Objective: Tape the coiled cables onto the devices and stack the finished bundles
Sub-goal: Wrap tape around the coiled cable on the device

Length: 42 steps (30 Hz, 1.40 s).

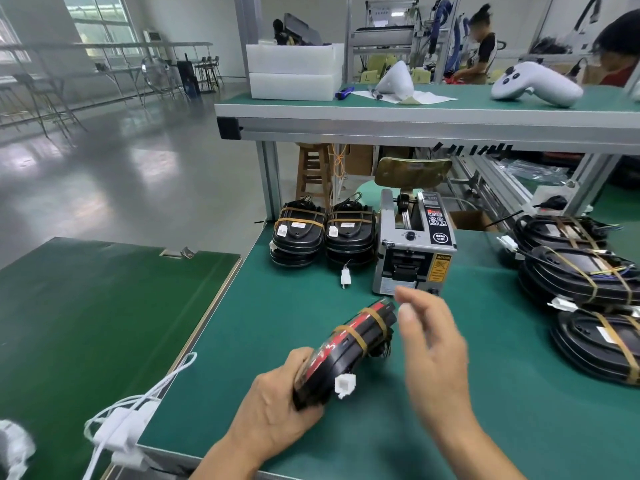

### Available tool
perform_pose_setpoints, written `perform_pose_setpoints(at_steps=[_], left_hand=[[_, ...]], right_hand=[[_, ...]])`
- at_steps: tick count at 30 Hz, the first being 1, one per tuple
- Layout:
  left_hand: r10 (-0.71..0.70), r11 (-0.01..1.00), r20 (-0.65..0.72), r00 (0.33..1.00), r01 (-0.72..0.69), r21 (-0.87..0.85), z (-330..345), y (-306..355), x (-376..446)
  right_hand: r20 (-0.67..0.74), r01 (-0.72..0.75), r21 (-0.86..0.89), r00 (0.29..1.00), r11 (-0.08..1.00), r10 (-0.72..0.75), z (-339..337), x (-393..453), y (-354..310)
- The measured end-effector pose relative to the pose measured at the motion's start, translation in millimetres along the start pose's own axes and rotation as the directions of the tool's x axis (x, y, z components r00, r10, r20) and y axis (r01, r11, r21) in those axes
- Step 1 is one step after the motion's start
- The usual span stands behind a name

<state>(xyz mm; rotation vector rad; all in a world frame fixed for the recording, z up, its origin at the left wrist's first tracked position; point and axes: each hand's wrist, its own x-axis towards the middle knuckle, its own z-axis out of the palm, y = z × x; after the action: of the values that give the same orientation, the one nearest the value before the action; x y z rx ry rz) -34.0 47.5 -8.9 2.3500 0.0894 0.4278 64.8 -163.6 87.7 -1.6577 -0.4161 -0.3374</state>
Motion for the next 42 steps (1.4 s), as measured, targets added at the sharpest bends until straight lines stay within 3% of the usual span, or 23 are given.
perform_pose_setpoints(at_steps=[3,7,21,31,39,42], left_hand=[[-0.007,1.0,0.0,1.0,0.007,0.03,2,-4,1],[-0.032,0.999,-0.053,0.998,0.033,0.019,5,-4,0],[-0.007,1.0,-0.06,0.998,0.006,-0.02,0,1,-1],[0.021,1.0,-0.056,0.998,-0.022,-0.017,-3,6,-1],[0.026,1.0,-0.051,0.998,-0.026,-0.004,-1,3,-1],[0.022,1.0,-0.052,0.998,-0.022,-0.004,0,1,0]], right_hand=[[-0.15,-0.329,-0.003,0.934,0.944,0.325,-16,37,27],[-0.199,-0.5,-0.073,0.855,0.863,0.479,-22,70,57],[-0.277,-0.635,0.192,0.697,0.749,0.662,20,121,62],[-0.3,-0.7,0.374,0.529,0.608,0.794,28,139,62],[-0.339,-0.701,0.382,0.5,0.602,0.797,35,147,69],[-0.341,-0.741,0.272,0.522,0.614,0.782,35,144,62]])
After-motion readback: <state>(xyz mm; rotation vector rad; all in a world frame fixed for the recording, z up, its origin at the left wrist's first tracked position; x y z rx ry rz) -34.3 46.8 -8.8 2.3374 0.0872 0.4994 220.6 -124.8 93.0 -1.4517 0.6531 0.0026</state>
